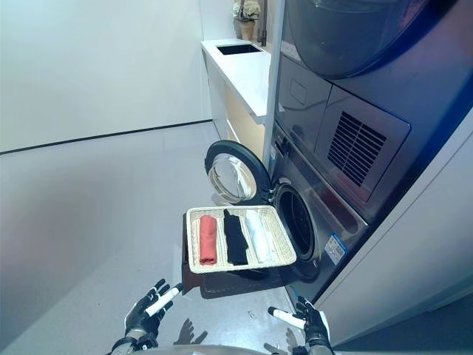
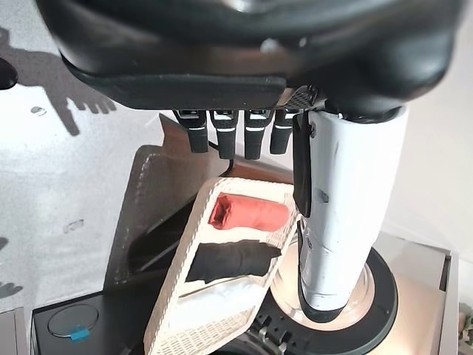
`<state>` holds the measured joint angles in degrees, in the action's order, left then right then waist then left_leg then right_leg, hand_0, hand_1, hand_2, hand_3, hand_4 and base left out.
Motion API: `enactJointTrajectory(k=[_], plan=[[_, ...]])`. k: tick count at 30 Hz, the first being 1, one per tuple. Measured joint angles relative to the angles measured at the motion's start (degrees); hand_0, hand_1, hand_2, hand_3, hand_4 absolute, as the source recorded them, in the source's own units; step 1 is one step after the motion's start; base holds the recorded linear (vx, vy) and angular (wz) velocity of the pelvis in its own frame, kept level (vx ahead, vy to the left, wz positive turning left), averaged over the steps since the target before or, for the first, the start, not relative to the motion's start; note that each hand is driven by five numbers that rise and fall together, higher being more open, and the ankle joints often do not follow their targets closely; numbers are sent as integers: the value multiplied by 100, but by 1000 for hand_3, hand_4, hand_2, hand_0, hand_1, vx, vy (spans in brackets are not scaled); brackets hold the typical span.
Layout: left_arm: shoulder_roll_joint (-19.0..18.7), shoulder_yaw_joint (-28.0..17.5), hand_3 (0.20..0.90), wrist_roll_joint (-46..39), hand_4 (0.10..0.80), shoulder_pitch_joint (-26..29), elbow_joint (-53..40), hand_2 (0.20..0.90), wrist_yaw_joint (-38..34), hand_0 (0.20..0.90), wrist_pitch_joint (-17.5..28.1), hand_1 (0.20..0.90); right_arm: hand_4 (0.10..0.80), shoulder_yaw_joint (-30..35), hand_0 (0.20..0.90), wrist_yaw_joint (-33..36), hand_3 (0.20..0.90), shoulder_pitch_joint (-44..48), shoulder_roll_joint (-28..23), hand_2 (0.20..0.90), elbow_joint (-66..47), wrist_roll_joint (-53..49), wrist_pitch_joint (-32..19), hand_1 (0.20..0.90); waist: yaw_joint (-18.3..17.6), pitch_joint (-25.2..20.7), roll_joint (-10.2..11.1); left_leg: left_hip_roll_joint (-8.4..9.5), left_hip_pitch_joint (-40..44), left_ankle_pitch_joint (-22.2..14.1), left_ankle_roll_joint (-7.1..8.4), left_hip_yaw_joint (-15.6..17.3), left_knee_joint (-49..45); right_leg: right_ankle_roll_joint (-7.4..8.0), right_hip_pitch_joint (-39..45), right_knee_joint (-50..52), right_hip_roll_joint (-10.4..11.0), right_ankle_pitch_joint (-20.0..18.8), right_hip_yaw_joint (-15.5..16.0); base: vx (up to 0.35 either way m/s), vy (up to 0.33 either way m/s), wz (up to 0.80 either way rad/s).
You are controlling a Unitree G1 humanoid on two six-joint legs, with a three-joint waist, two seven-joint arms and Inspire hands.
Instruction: Pick up the clothes and place them into the washing machine
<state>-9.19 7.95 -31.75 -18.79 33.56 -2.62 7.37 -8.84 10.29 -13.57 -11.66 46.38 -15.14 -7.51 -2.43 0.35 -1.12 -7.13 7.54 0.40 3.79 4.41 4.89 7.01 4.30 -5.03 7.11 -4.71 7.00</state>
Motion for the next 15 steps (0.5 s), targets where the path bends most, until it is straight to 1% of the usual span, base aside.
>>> enactJointTrajectory(k=[11,15], plan=[[0,1,900,3,800,2,0,900,1,900,0,900,800,12,900,-2,900,2,-1,900,0,0,0,900,-11,63,-9,8,-6,-3,-4,2,-1,-8,-6,10,7,6,-10,0,0,0],[-7,5,900,12,800,28,0,900,3,900,0,900,800,56,900,-2,900,24,-7,900,0,0,0,900,-15,149,-16,14,-14,-5,-10,1,-1,-10,-4,29,15,7,-12,0,0,0]])
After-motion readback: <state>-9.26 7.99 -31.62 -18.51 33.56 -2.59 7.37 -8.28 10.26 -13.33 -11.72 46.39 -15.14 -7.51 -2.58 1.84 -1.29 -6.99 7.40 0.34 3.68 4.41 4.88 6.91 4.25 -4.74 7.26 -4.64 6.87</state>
